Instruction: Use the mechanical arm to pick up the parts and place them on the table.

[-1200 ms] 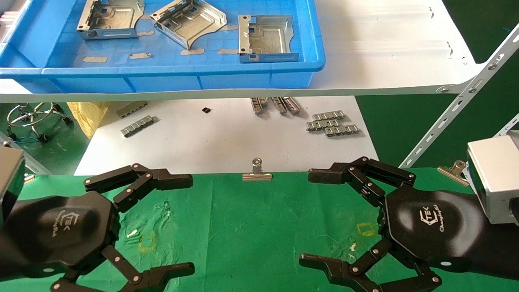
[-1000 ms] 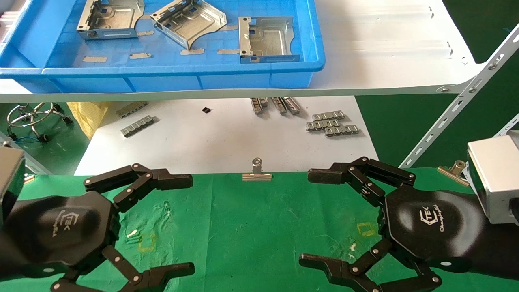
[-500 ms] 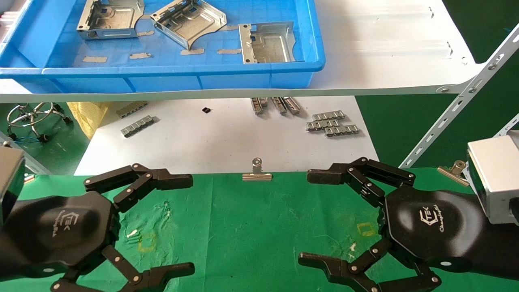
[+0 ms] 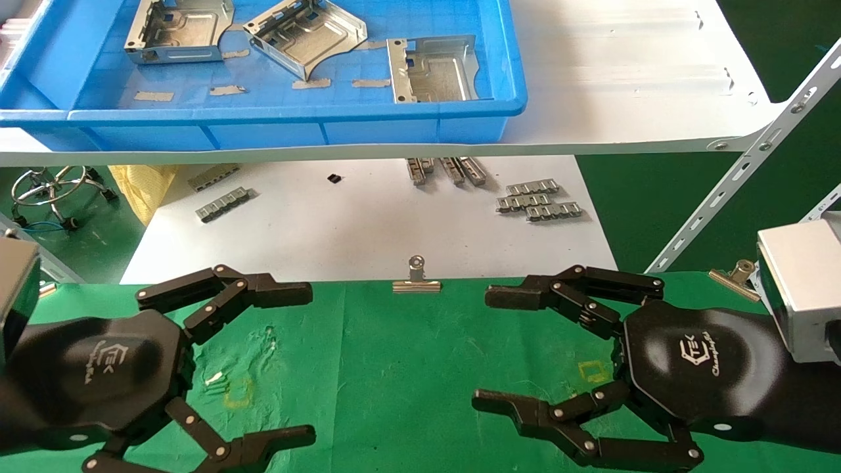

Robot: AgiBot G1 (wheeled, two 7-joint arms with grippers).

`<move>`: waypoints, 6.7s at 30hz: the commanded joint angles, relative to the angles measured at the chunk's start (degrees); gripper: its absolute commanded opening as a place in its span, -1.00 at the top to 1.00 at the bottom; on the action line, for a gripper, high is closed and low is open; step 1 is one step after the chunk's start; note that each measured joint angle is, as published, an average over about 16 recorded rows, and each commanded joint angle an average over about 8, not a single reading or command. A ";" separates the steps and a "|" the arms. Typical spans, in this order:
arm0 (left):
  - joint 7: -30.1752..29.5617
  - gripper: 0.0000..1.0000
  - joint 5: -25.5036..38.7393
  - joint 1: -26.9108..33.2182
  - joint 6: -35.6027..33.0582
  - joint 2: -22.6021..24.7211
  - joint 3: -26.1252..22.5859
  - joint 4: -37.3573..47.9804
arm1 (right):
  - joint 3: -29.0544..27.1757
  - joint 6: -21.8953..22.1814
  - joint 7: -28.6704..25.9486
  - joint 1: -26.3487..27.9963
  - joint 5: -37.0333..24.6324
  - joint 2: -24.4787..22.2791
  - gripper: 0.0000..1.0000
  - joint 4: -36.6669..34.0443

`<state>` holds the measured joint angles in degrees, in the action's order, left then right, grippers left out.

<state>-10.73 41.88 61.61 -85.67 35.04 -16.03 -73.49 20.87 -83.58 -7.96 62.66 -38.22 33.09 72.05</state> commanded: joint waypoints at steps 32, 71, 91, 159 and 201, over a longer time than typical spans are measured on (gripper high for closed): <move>-2.37 -1.00 4.53 11.47 4.99 1.25 0.25 4.43 | 0.00 0.00 0.00 0.00 0.00 0.00 1.00 -0.01; 6.63 1.00 36.78 54.66 36.84 35.78 -15.17 70.38 | 0.02 0.00 0.01 0.01 0.01 0.00 1.00 -0.01; 10.81 1.00 34.33 54.14 38.40 36.43 -13.43 72.12 | 0.03 0.00 0.02 0.01 0.02 -0.01 1.00 -0.01; 41.99 1.00 7.88 26.33 -4.85 3.51 -24.78 30.71 | 0.05 0.01 0.03 0.02 0.03 -0.02 -1.00 -0.01; 68.75 -1.00 22.41 30.53 -3.18 14.48 -33.08 68.72 | 0.07 0.02 0.04 0.02 0.04 -0.02 -1.00 -0.01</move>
<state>56.43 63.82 92.04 -88.54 49.28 -48.91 -4.95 20.94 -83.56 -7.92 62.68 -38.18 33.06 72.04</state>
